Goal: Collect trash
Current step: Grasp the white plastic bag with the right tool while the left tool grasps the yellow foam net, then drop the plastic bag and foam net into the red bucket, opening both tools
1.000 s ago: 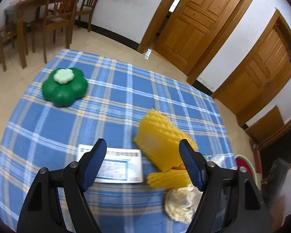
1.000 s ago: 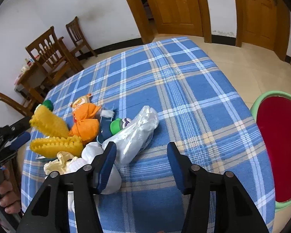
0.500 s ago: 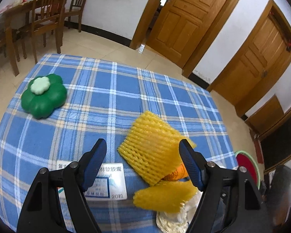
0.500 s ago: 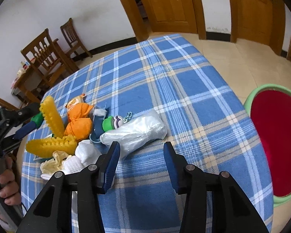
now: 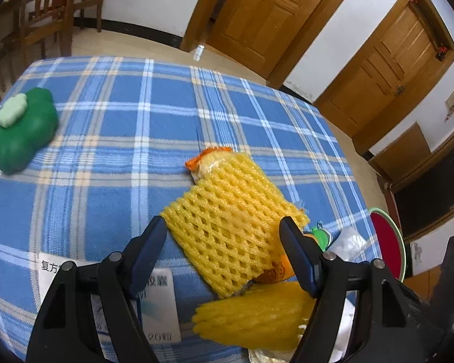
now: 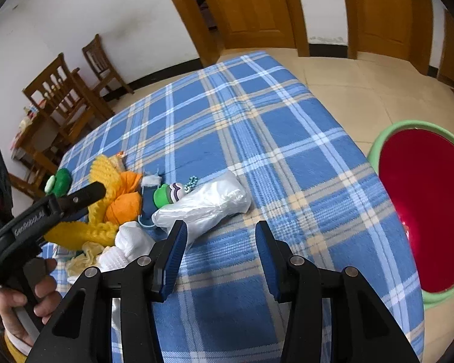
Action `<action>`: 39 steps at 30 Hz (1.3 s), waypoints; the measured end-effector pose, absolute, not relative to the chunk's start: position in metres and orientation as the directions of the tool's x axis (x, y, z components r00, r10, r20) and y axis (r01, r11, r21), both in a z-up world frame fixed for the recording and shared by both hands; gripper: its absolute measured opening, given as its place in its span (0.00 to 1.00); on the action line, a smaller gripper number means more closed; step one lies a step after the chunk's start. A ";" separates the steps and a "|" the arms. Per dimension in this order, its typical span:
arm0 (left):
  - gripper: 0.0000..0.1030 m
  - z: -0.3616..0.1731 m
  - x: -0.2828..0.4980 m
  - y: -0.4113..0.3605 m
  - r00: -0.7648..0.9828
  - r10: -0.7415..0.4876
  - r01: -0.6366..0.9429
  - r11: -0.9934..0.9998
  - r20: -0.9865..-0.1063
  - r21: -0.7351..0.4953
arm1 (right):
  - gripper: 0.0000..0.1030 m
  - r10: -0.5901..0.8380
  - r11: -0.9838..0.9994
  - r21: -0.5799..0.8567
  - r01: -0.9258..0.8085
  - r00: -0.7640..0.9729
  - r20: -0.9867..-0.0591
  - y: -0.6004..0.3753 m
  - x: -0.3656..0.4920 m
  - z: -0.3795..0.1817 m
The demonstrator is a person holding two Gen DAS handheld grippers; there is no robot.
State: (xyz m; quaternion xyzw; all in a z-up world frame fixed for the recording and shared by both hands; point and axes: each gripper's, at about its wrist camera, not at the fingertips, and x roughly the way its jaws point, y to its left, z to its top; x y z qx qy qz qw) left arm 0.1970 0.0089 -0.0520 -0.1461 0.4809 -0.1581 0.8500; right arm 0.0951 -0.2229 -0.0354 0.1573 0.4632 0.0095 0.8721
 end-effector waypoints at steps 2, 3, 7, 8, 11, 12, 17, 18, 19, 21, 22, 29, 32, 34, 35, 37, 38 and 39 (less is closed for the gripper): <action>0.73 -0.053 0.197 0.009 0.490 -0.411 0.140 0.907 -0.769 -0.396 | 0.54 0.147 0.948 0.280 0.152 0.572 -0.807 -0.224 0.095 -0.036; 0.71 -0.053 0.198 0.008 0.486 -0.415 0.149 0.907 -0.769 -0.395 | 0.55 0.143 0.946 0.282 0.162 0.573 -0.807 -0.224 0.095 -0.036; 0.52 -0.052 0.198 0.008 0.469 -0.471 0.194 0.880 -0.747 -0.434 | 0.57 0.134 0.931 0.302 0.206 0.576 -0.806 -0.225 0.099 -0.036; 0.44 -0.050 0.197 0.009 0.473 -0.479 0.204 0.876 -0.739 -0.437 | 0.57 0.135 0.925 0.312 0.217 0.580 -0.803 -0.225 0.101 -0.036; 0.29 -0.048 0.194 0.011 0.475 -0.499 0.222 0.865 -0.725 -0.450 | 0.57 0.151 0.909 0.347 0.229 0.595 -0.790 -0.223 0.105 -0.034; 0.26 -0.047 0.193 0.011 0.474 -0.506 0.227 0.861 -0.721 -0.456 | 0.57 0.153 0.908 0.352 0.229 0.601 -0.784 -0.221 0.106 -0.033; 0.20 -0.038 0.185 0.014 0.495 -0.515 0.245 0.855 -0.699 -0.456 | 0.57 0.165 0.913 0.352 0.208 0.601 -0.782 -0.211 0.116 -0.034; 0.20 -0.035 0.183 0.015 0.501 -0.515 0.247 0.855 -0.695 -0.456 | 0.57 0.168 0.913 0.351 0.206 0.596 -0.785 -0.209 0.118 -0.036; 0.20 -0.032 0.180 0.016 0.507 -0.516 0.248 0.855 -0.690 -0.456 | 0.57 0.172 0.913 0.353 0.206 0.590 -0.789 -0.208 0.119 -0.038; 0.20 -0.027 0.175 0.017 0.522 -0.510 0.249 0.858 -0.683 -0.450 | 0.53 0.185 0.908 0.365 0.207 0.585 -0.790 -0.208 0.120 -0.042; 0.20 -0.024 0.172 0.018 0.531 -0.505 0.249 0.860 -0.680 -0.445 | 0.48 0.179 0.909 0.361 0.206 0.589 -0.788 -0.208 0.120 -0.042; 0.20 -0.005 0.155 0.024 0.573 -0.485 0.248 0.871 -0.660 -0.425 | 0.32 0.206 0.906 0.381 0.188 0.589 -0.781 -0.214 0.111 -0.044; 0.20 0.004 0.147 0.019 0.581 -0.483 0.260 0.873 -0.655 -0.412 | 0.32 0.207 0.908 0.380 0.176 0.600 -0.773 -0.218 0.101 -0.039; 0.20 0.007 0.144 0.013 0.583 -0.481 0.269 0.875 -0.655 -0.403 | 0.32 0.196 0.912 0.371 0.174 0.609 -0.769 -0.221 0.095 -0.034; 0.20 0.009 0.141 0.010 0.583 -0.481 0.274 0.875 -0.654 -0.400 | 0.32 0.192 0.914 0.367 0.173 0.613 -0.766 -0.222 0.092 -0.032; 0.20 0.014 0.136 0.004 0.587 -0.483 0.285 0.874 -0.650 -0.393 | 0.32 0.181 0.918 0.358 0.170 0.623 -0.761 -0.225 0.086 -0.026; 0.20 0.017 0.134 0.000 0.589 -0.484 0.291 0.874 -0.647 -0.389 | 0.32 0.173 0.921 0.351 0.170 0.627 -0.760 -0.227 0.082 -0.023; 0.20 0.019 0.132 -0.002 0.590 -0.485 0.296 0.874 -0.646 -0.386 | 0.32 0.165 0.924 0.343 0.170 0.632 -0.757 -0.229 0.078 -0.021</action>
